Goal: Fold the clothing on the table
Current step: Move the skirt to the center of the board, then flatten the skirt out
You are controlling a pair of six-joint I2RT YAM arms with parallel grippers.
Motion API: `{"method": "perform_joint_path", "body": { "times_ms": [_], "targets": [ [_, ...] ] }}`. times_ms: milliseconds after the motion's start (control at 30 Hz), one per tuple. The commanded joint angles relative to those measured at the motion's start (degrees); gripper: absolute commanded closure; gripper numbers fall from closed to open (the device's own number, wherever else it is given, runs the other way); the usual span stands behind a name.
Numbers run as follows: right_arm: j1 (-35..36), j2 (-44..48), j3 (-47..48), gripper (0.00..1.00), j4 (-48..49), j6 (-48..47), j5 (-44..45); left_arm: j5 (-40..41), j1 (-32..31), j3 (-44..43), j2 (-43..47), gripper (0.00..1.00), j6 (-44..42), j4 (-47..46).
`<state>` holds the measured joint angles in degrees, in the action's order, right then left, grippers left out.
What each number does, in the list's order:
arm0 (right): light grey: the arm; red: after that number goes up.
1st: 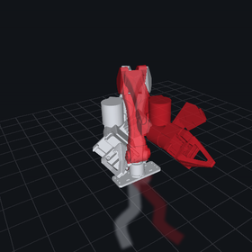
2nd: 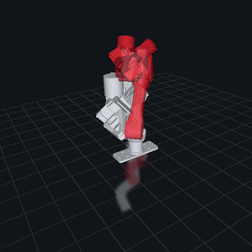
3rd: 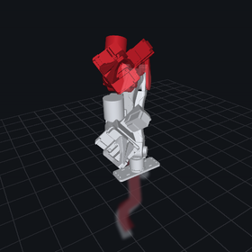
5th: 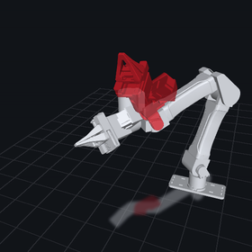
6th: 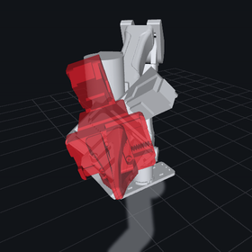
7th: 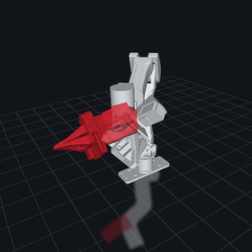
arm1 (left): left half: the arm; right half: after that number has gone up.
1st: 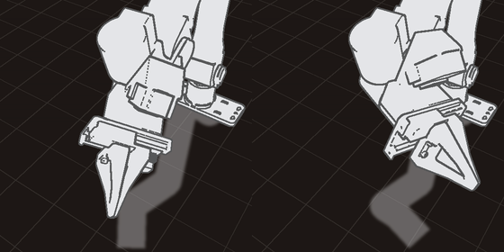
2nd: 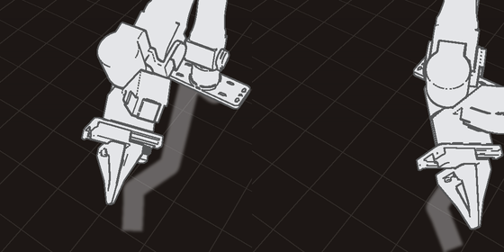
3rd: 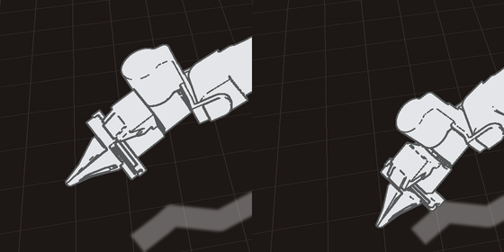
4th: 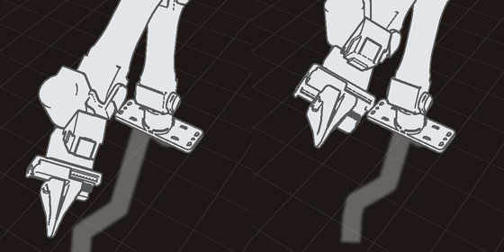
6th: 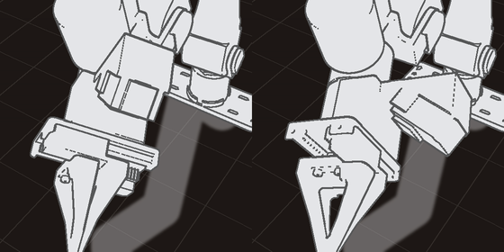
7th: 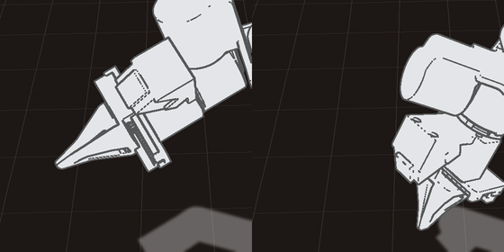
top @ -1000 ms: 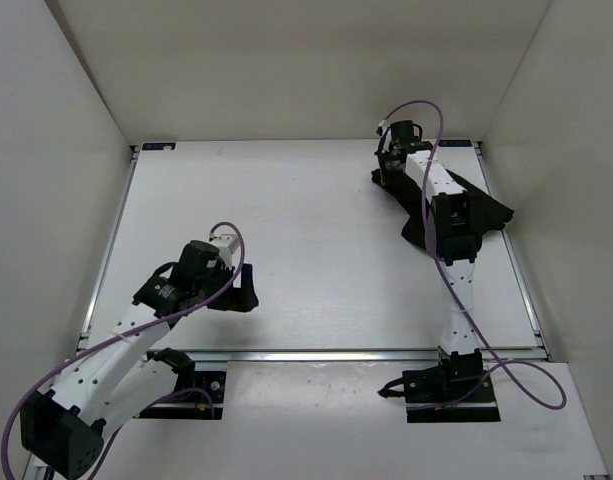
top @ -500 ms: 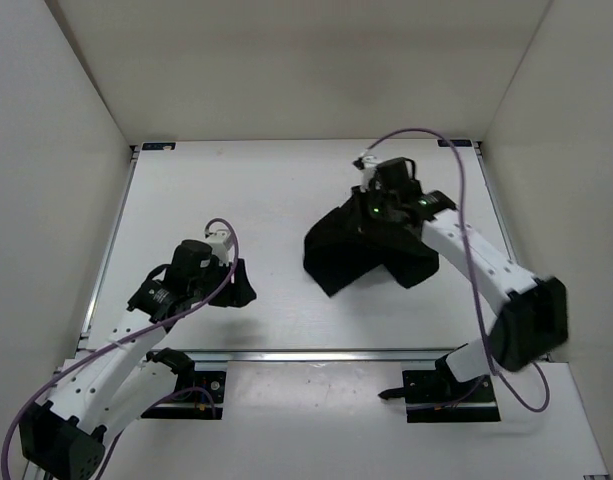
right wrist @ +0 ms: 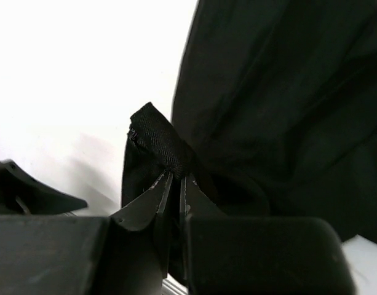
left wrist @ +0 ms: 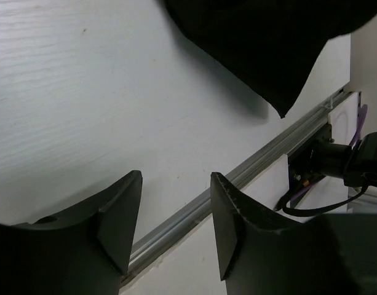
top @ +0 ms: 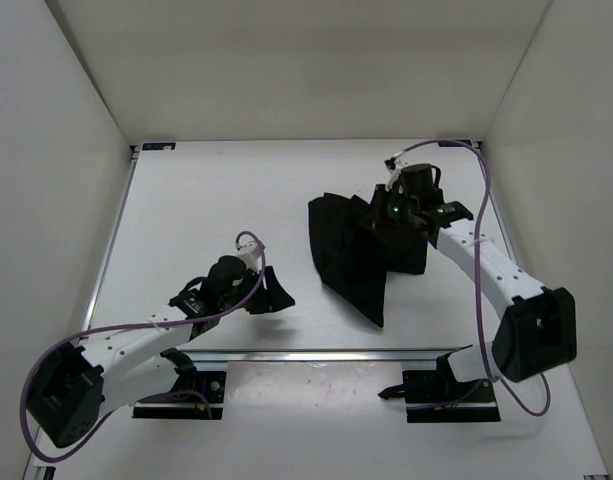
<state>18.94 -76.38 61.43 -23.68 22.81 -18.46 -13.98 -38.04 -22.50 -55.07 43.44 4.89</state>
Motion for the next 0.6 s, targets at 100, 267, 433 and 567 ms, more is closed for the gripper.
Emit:
{"method": "perform_joint_path", "body": {
  "times_ms": [100,267,433,567],
  "targets": [
    [5.92,-11.24,14.84,1.0,4.88,1.98,0.26,4.75,-6.15,-6.14,-8.89,0.44,2.53,-11.03],
    [8.13,-19.59,21.54,1.0,3.3,1.63,-0.53,5.01,-8.8,-10.98,-17.43,0.38,2.44,-12.44],
    [8.4,-20.92,23.12,1.0,5.04,1.97,-2.81,7.55,-8.28,-14.14,-22.01,0.35,1.91,-12.1],
    [8.57,-21.79,24.7,1.0,3.74,1.19,-3.69,11.15,-6.79,-17.23,-25.35,0.35,0.59,-7.01]
  ]
}}
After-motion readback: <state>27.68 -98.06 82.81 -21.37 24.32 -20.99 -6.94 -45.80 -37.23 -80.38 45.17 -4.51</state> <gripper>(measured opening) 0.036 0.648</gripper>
